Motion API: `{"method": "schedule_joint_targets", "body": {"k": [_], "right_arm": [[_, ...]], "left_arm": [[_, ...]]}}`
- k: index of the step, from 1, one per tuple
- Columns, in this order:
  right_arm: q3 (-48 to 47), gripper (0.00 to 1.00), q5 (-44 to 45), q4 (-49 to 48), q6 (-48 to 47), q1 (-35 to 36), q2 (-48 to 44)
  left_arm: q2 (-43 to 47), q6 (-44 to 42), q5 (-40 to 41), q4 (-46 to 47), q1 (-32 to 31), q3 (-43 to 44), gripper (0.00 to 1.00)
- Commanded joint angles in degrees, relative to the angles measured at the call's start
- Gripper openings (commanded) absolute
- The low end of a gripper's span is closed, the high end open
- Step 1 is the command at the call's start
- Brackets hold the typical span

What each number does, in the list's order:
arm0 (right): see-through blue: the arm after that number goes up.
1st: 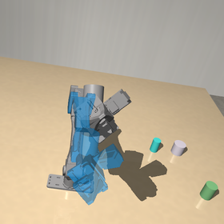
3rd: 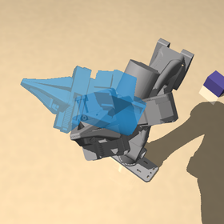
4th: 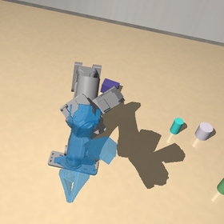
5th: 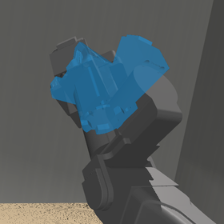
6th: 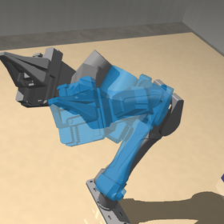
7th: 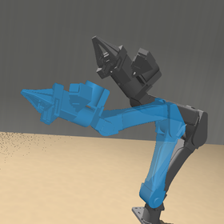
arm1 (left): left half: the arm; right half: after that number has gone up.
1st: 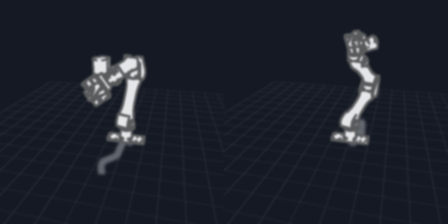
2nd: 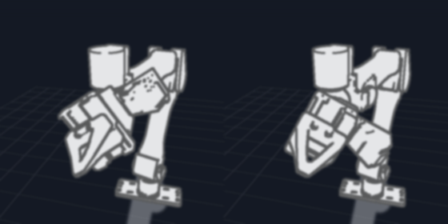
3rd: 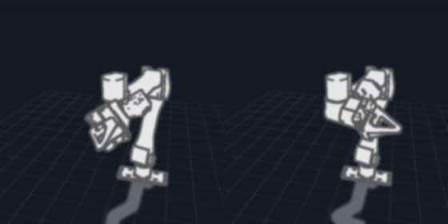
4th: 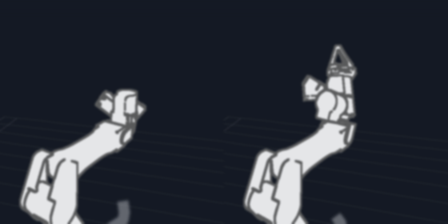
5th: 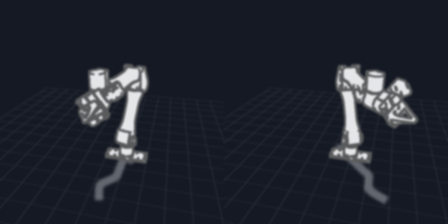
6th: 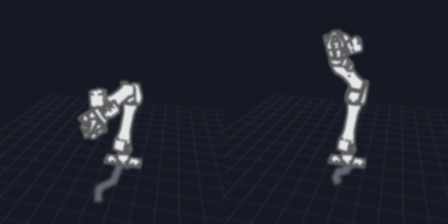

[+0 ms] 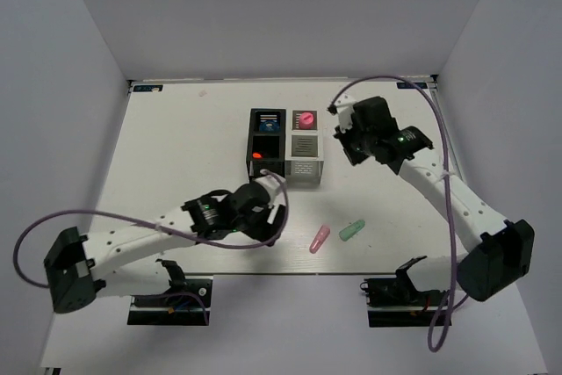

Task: Sort the stationery into containers
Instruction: Pick up the stationery from the center of the board.

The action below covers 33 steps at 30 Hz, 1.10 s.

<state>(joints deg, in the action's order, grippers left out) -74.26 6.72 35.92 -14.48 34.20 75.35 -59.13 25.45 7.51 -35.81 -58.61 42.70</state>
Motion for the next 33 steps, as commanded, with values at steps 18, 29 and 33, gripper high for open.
{"method": "schedule_joint_targets", "body": {"k": [18, 29, 33], "right_arm": [[19.9, 0.44, -36.9, 9.0, 8.9, -27.2, -6.6], [22.3, 0.44, -44.1, 7.2, 9.1, -33.4, -7.2], [22.5, 0.44, -45.9, 7.4, 9.0, -35.9, -8.1]], "left_arm": [[-40.9, -2.0, 5.7, 23.2, -14.5, 20.6, 0.69], [-49.5, -0.7, 9.3, 20.3, -14.7, 26.2, 0.61], [-51.1, 0.0, 11.2, 17.9, -14.6, 27.1, 0.55]]}}
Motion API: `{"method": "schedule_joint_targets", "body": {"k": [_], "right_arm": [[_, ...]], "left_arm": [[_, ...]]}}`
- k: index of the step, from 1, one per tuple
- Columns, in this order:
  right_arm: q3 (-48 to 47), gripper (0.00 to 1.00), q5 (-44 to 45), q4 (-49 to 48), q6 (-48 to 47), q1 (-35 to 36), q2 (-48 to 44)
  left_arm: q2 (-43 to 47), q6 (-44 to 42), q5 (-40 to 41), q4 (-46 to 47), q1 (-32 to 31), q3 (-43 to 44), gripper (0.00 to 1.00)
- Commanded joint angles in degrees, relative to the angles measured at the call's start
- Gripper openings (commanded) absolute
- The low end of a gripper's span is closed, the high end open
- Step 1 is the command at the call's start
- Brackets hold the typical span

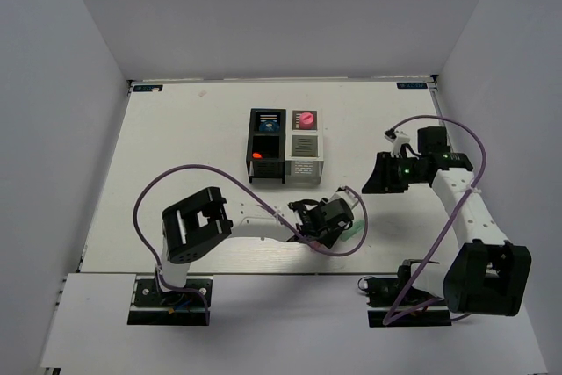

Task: Sort the stationery into containers
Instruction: Pick up the stationery from the center of the board, then place the stationery in the storage box.

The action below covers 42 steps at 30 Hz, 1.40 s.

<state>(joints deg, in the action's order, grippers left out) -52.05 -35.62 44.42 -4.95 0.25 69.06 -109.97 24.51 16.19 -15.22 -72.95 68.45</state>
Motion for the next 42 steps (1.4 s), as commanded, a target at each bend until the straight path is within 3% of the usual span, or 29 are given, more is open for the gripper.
{"method": "schedule_joint_targets", "body": {"k": [1, 4, 6, 8, 9, 12, 14, 16, 17, 22, 23, 24, 25, 26, 28, 32, 35, 36, 37, 38, 42], "right_arm": [[0.3, 0.44, -4.5, -1.1, -0.7, -2.2, -1.8], [0.5, 0.44, -5.3, -0.9, -0.8, -3.3, -1.7], [0.4, 0.46, -5.7, -0.6, -1.1, -4.0, -1.7], [-0.1, 0.79, -6.8, 1.4, -3.8, -4.2, -1.7], [-0.3, 0.91, -7.9, 2.1, -6.6, -4.6, -1.7], [-1.0, 0.91, -9.0, 5.8, -16.0, -4.9, -1.9], [-0.7, 0.62, -10.3, 8.8, -26.4, -4.7, -2.3], [-0.3, 0.27, -10.9, 10.9, -31.1, -5.0, -2.1], [-0.2, 0.00, -11.2, 11.1, -36.5, -4.9, -1.7], [0.6, 0.00, -15.1, 17.7, -49.5, -4.8, 0.3], [1.1, 0.31, -15.8, 18.8, -53.5, -4.8, 1.4], [1.1, 0.45, -16.4, 22.0, -57.5, -4.7, 2.0], [1.3, 0.52, -16.8, 22.9, -59.5, -4.7, 2.4], [2.6, 0.72, -17.2, 23.5, -63.4, -4.8, 2.6], [3.8, 0.75, -17.8, 24.7, -69.8, -4.8, 2.5], [8.1, 0.73, -17.5, 20.7, -74.1, -4.7, -0.3], [8.7, 0.61, -18.3, 21.7, -77.0, -4.7, -0.5], [8.6, 0.52, -18.5, 22.4, -78.3, -4.8, -0.4], [8.5, 0.17, -19.5, 24.1, -81.6, -4.7, 0.7], [8.3, 0.02, -19.7, 24.6, -81.9, -4.8, 1.3], [5.9, 0.00, -20.3, 28.1, -83.7, -4.8, 5.5]], "left_arm": [[-0.3, 1.0, 3.1, -3.0, -0.4, 1.3, 0.54], [-1.2, 1.8, 3.4, -4.4, -0.4, 1.3, 0.41], [-1.4, 2.0, 3.4, -5.9, -0.4, 1.4, 0.21], [-1.6, 2.2, 3.9, -6.8, -0.5, 1.7, 0.07], [-0.9, 2.0, 4.1, -8.0, -0.4, 1.9, 0.01], [2.8, 0.2, 4.4, -8.4, -0.4, 2.3, 0.01], [4.5, -1.6, 4.2, -9.3, 0.1, 5.4, 0.01], [7.6, -4.8, 5.3, -10.9, 0.8, 10.9, 0.01], [8.6, -6.1, 5.6, -12.7, 1.7, 12.3, 0.01], [12.3, -10.4, 6.7, -9.7, 7.6, 18.6, 0.01], [12.8, -10.8, 6.6, -7.5, 9.8, 18.4, 0.01], [12.9, -11.1, 8.3, -6.8, 10.6, 18.6, 0.01], [13.4, -11.5, 8.9, -5.8, 11.6, 18.8, 0.01], [13.6, -11.9, 10.2, -2.1, 13.6, 18.6, 0.01], [13.5, -14.1, 13.5, 2.3, 15.5, 17.8, 0.01], [9.9, -18.8, 15.4, 7.5, 18.7, 19.8, 0.01], [7.0, -21.2, 14.1, 9.5, 20.8, 22.5, 0.01], [6.4, -21.3, 13.3, 10.0, 21.9, 22.5, 0.01], [6.3, -21.1, 13.0, 10.4, 22.3, 22.4, 0.01], [5.5, -20.0, 11.9, 11.2, 23.0, 21.9, 0.01], [5.1, -18.2, 10.9, 13.9, 24.2, 19.2, 0.01]]}}
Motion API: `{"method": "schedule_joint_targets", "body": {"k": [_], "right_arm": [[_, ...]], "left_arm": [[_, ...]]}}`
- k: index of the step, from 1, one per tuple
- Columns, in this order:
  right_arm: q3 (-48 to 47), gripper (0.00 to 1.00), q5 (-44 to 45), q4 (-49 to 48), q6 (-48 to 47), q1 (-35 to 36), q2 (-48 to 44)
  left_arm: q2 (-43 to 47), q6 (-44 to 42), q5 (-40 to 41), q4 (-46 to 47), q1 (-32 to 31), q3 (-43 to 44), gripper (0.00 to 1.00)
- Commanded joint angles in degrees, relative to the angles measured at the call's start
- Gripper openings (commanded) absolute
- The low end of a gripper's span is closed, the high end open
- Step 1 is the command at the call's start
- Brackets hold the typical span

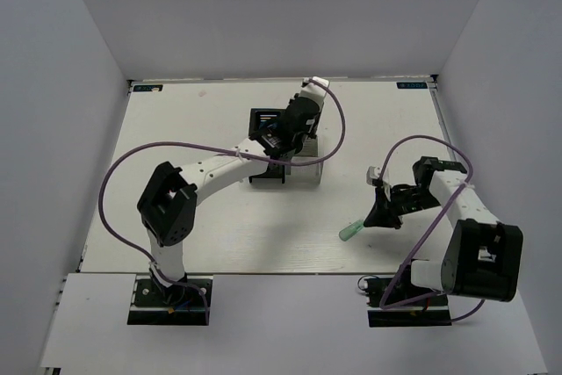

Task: Sort the stationery into containers
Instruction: Place the stationery in the storage box, then pick up the stationery from the center of the board.

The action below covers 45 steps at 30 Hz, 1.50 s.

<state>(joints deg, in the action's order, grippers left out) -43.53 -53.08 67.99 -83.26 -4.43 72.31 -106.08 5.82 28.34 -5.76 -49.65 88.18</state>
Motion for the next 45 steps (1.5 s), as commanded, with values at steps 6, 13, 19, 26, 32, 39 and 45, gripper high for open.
{"method": "schedule_joint_targets", "body": {"k": [6, 13, 19, 26, 32, 39, 45], "right_arm": [[-3.9, 0.64, -2.5, 5.1, -6.8, -0.3, 4.9], [-2.5, 0.77, -1.5, 0.3, -3.7, -0.3, 2.3], [-2.5, 0.86, -0.3, -0.7, -2.5, -0.3, 2.7], [-3.7, 0.91, 2.8, -4.3, 2.2, -0.3, 3.4], [-11.5, 0.18, 6.1, 7.7, -22.7, -0.2, 12.6], [-6.8, 0.55, 13.3, 0.2, -43.2, 3.3, 13.4], [-4.1, 0.58, 16.1, -6.7, -41.5, 10.1, 13.2]], "left_arm": [[1.5, 3.3, -2.2, 6.8, 2.0, -5.2, 0.01], [0.0, 6.8, -2.8, 8.3, 2.2, -7.8, 0.03], [0.8, 7.2, -2.8, 9.7, 1.4, -10.0, 0.49], [2.7, 7.0, -2.5, 9.4, 1.4, -10.7, 0.67], [8.3, 5.7, -2.7, 6.7, -1.1, -9.4, 0.02], [26.7, 6.3, -4.3, -10.0, -6.4, -14.4, 0.63], [49.4, 11.6, -1.5, -25.5, -7.0, -31.9, 0.70]]}}
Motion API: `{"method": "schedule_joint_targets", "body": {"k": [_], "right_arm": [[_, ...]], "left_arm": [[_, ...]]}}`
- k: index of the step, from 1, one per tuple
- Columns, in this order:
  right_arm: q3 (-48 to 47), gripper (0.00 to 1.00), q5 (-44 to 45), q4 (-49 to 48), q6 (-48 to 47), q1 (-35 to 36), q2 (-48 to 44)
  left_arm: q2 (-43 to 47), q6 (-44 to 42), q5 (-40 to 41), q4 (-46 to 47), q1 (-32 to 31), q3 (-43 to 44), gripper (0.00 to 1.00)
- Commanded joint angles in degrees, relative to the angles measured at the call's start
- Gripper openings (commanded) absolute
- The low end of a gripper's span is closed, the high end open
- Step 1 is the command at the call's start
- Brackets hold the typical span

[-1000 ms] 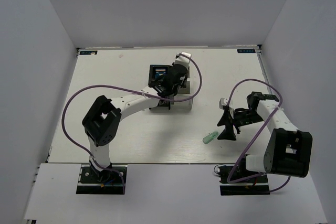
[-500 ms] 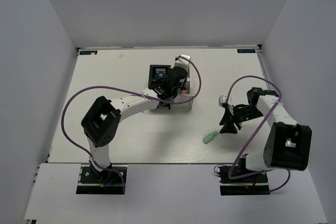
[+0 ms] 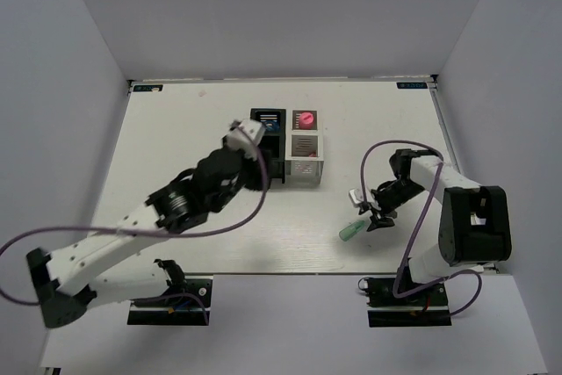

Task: Sort the stationery into containers
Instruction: Pick up the stationery from the center of the board, then place the stationery in the storage box.

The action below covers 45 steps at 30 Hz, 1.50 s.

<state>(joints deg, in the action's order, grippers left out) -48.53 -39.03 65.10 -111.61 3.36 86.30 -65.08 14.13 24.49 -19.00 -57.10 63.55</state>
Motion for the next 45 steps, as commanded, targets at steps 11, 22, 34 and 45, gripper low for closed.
{"method": "schedule_joint_targets", "body": {"k": [11, 22, 34, 45], "right_arm": [[5.1, 0.59, 7.5, -14.6, -0.9, 14.0, 0.1], [11.6, 0.18, 17.7, -20.8, 7.9, 22.9, -0.3], [-7.3, 0.00, 16.5, -17.2, 30.7, 26.4, -9.0], [-30.5, 0.00, 38.8, -22.3, 32.5, 34.6, -0.5]], "left_arm": [[32.5, 9.9, 11.3, -28.5, 0.4, -24.6, 0.71], [42.6, 12.5, 14.4, -32.7, 0.4, -29.2, 0.72], [46.9, 14.3, 14.5, -35.6, 0.4, -31.0, 0.72], [47.2, 14.3, 14.4, -35.6, 0.4, -30.9, 0.72]]}}
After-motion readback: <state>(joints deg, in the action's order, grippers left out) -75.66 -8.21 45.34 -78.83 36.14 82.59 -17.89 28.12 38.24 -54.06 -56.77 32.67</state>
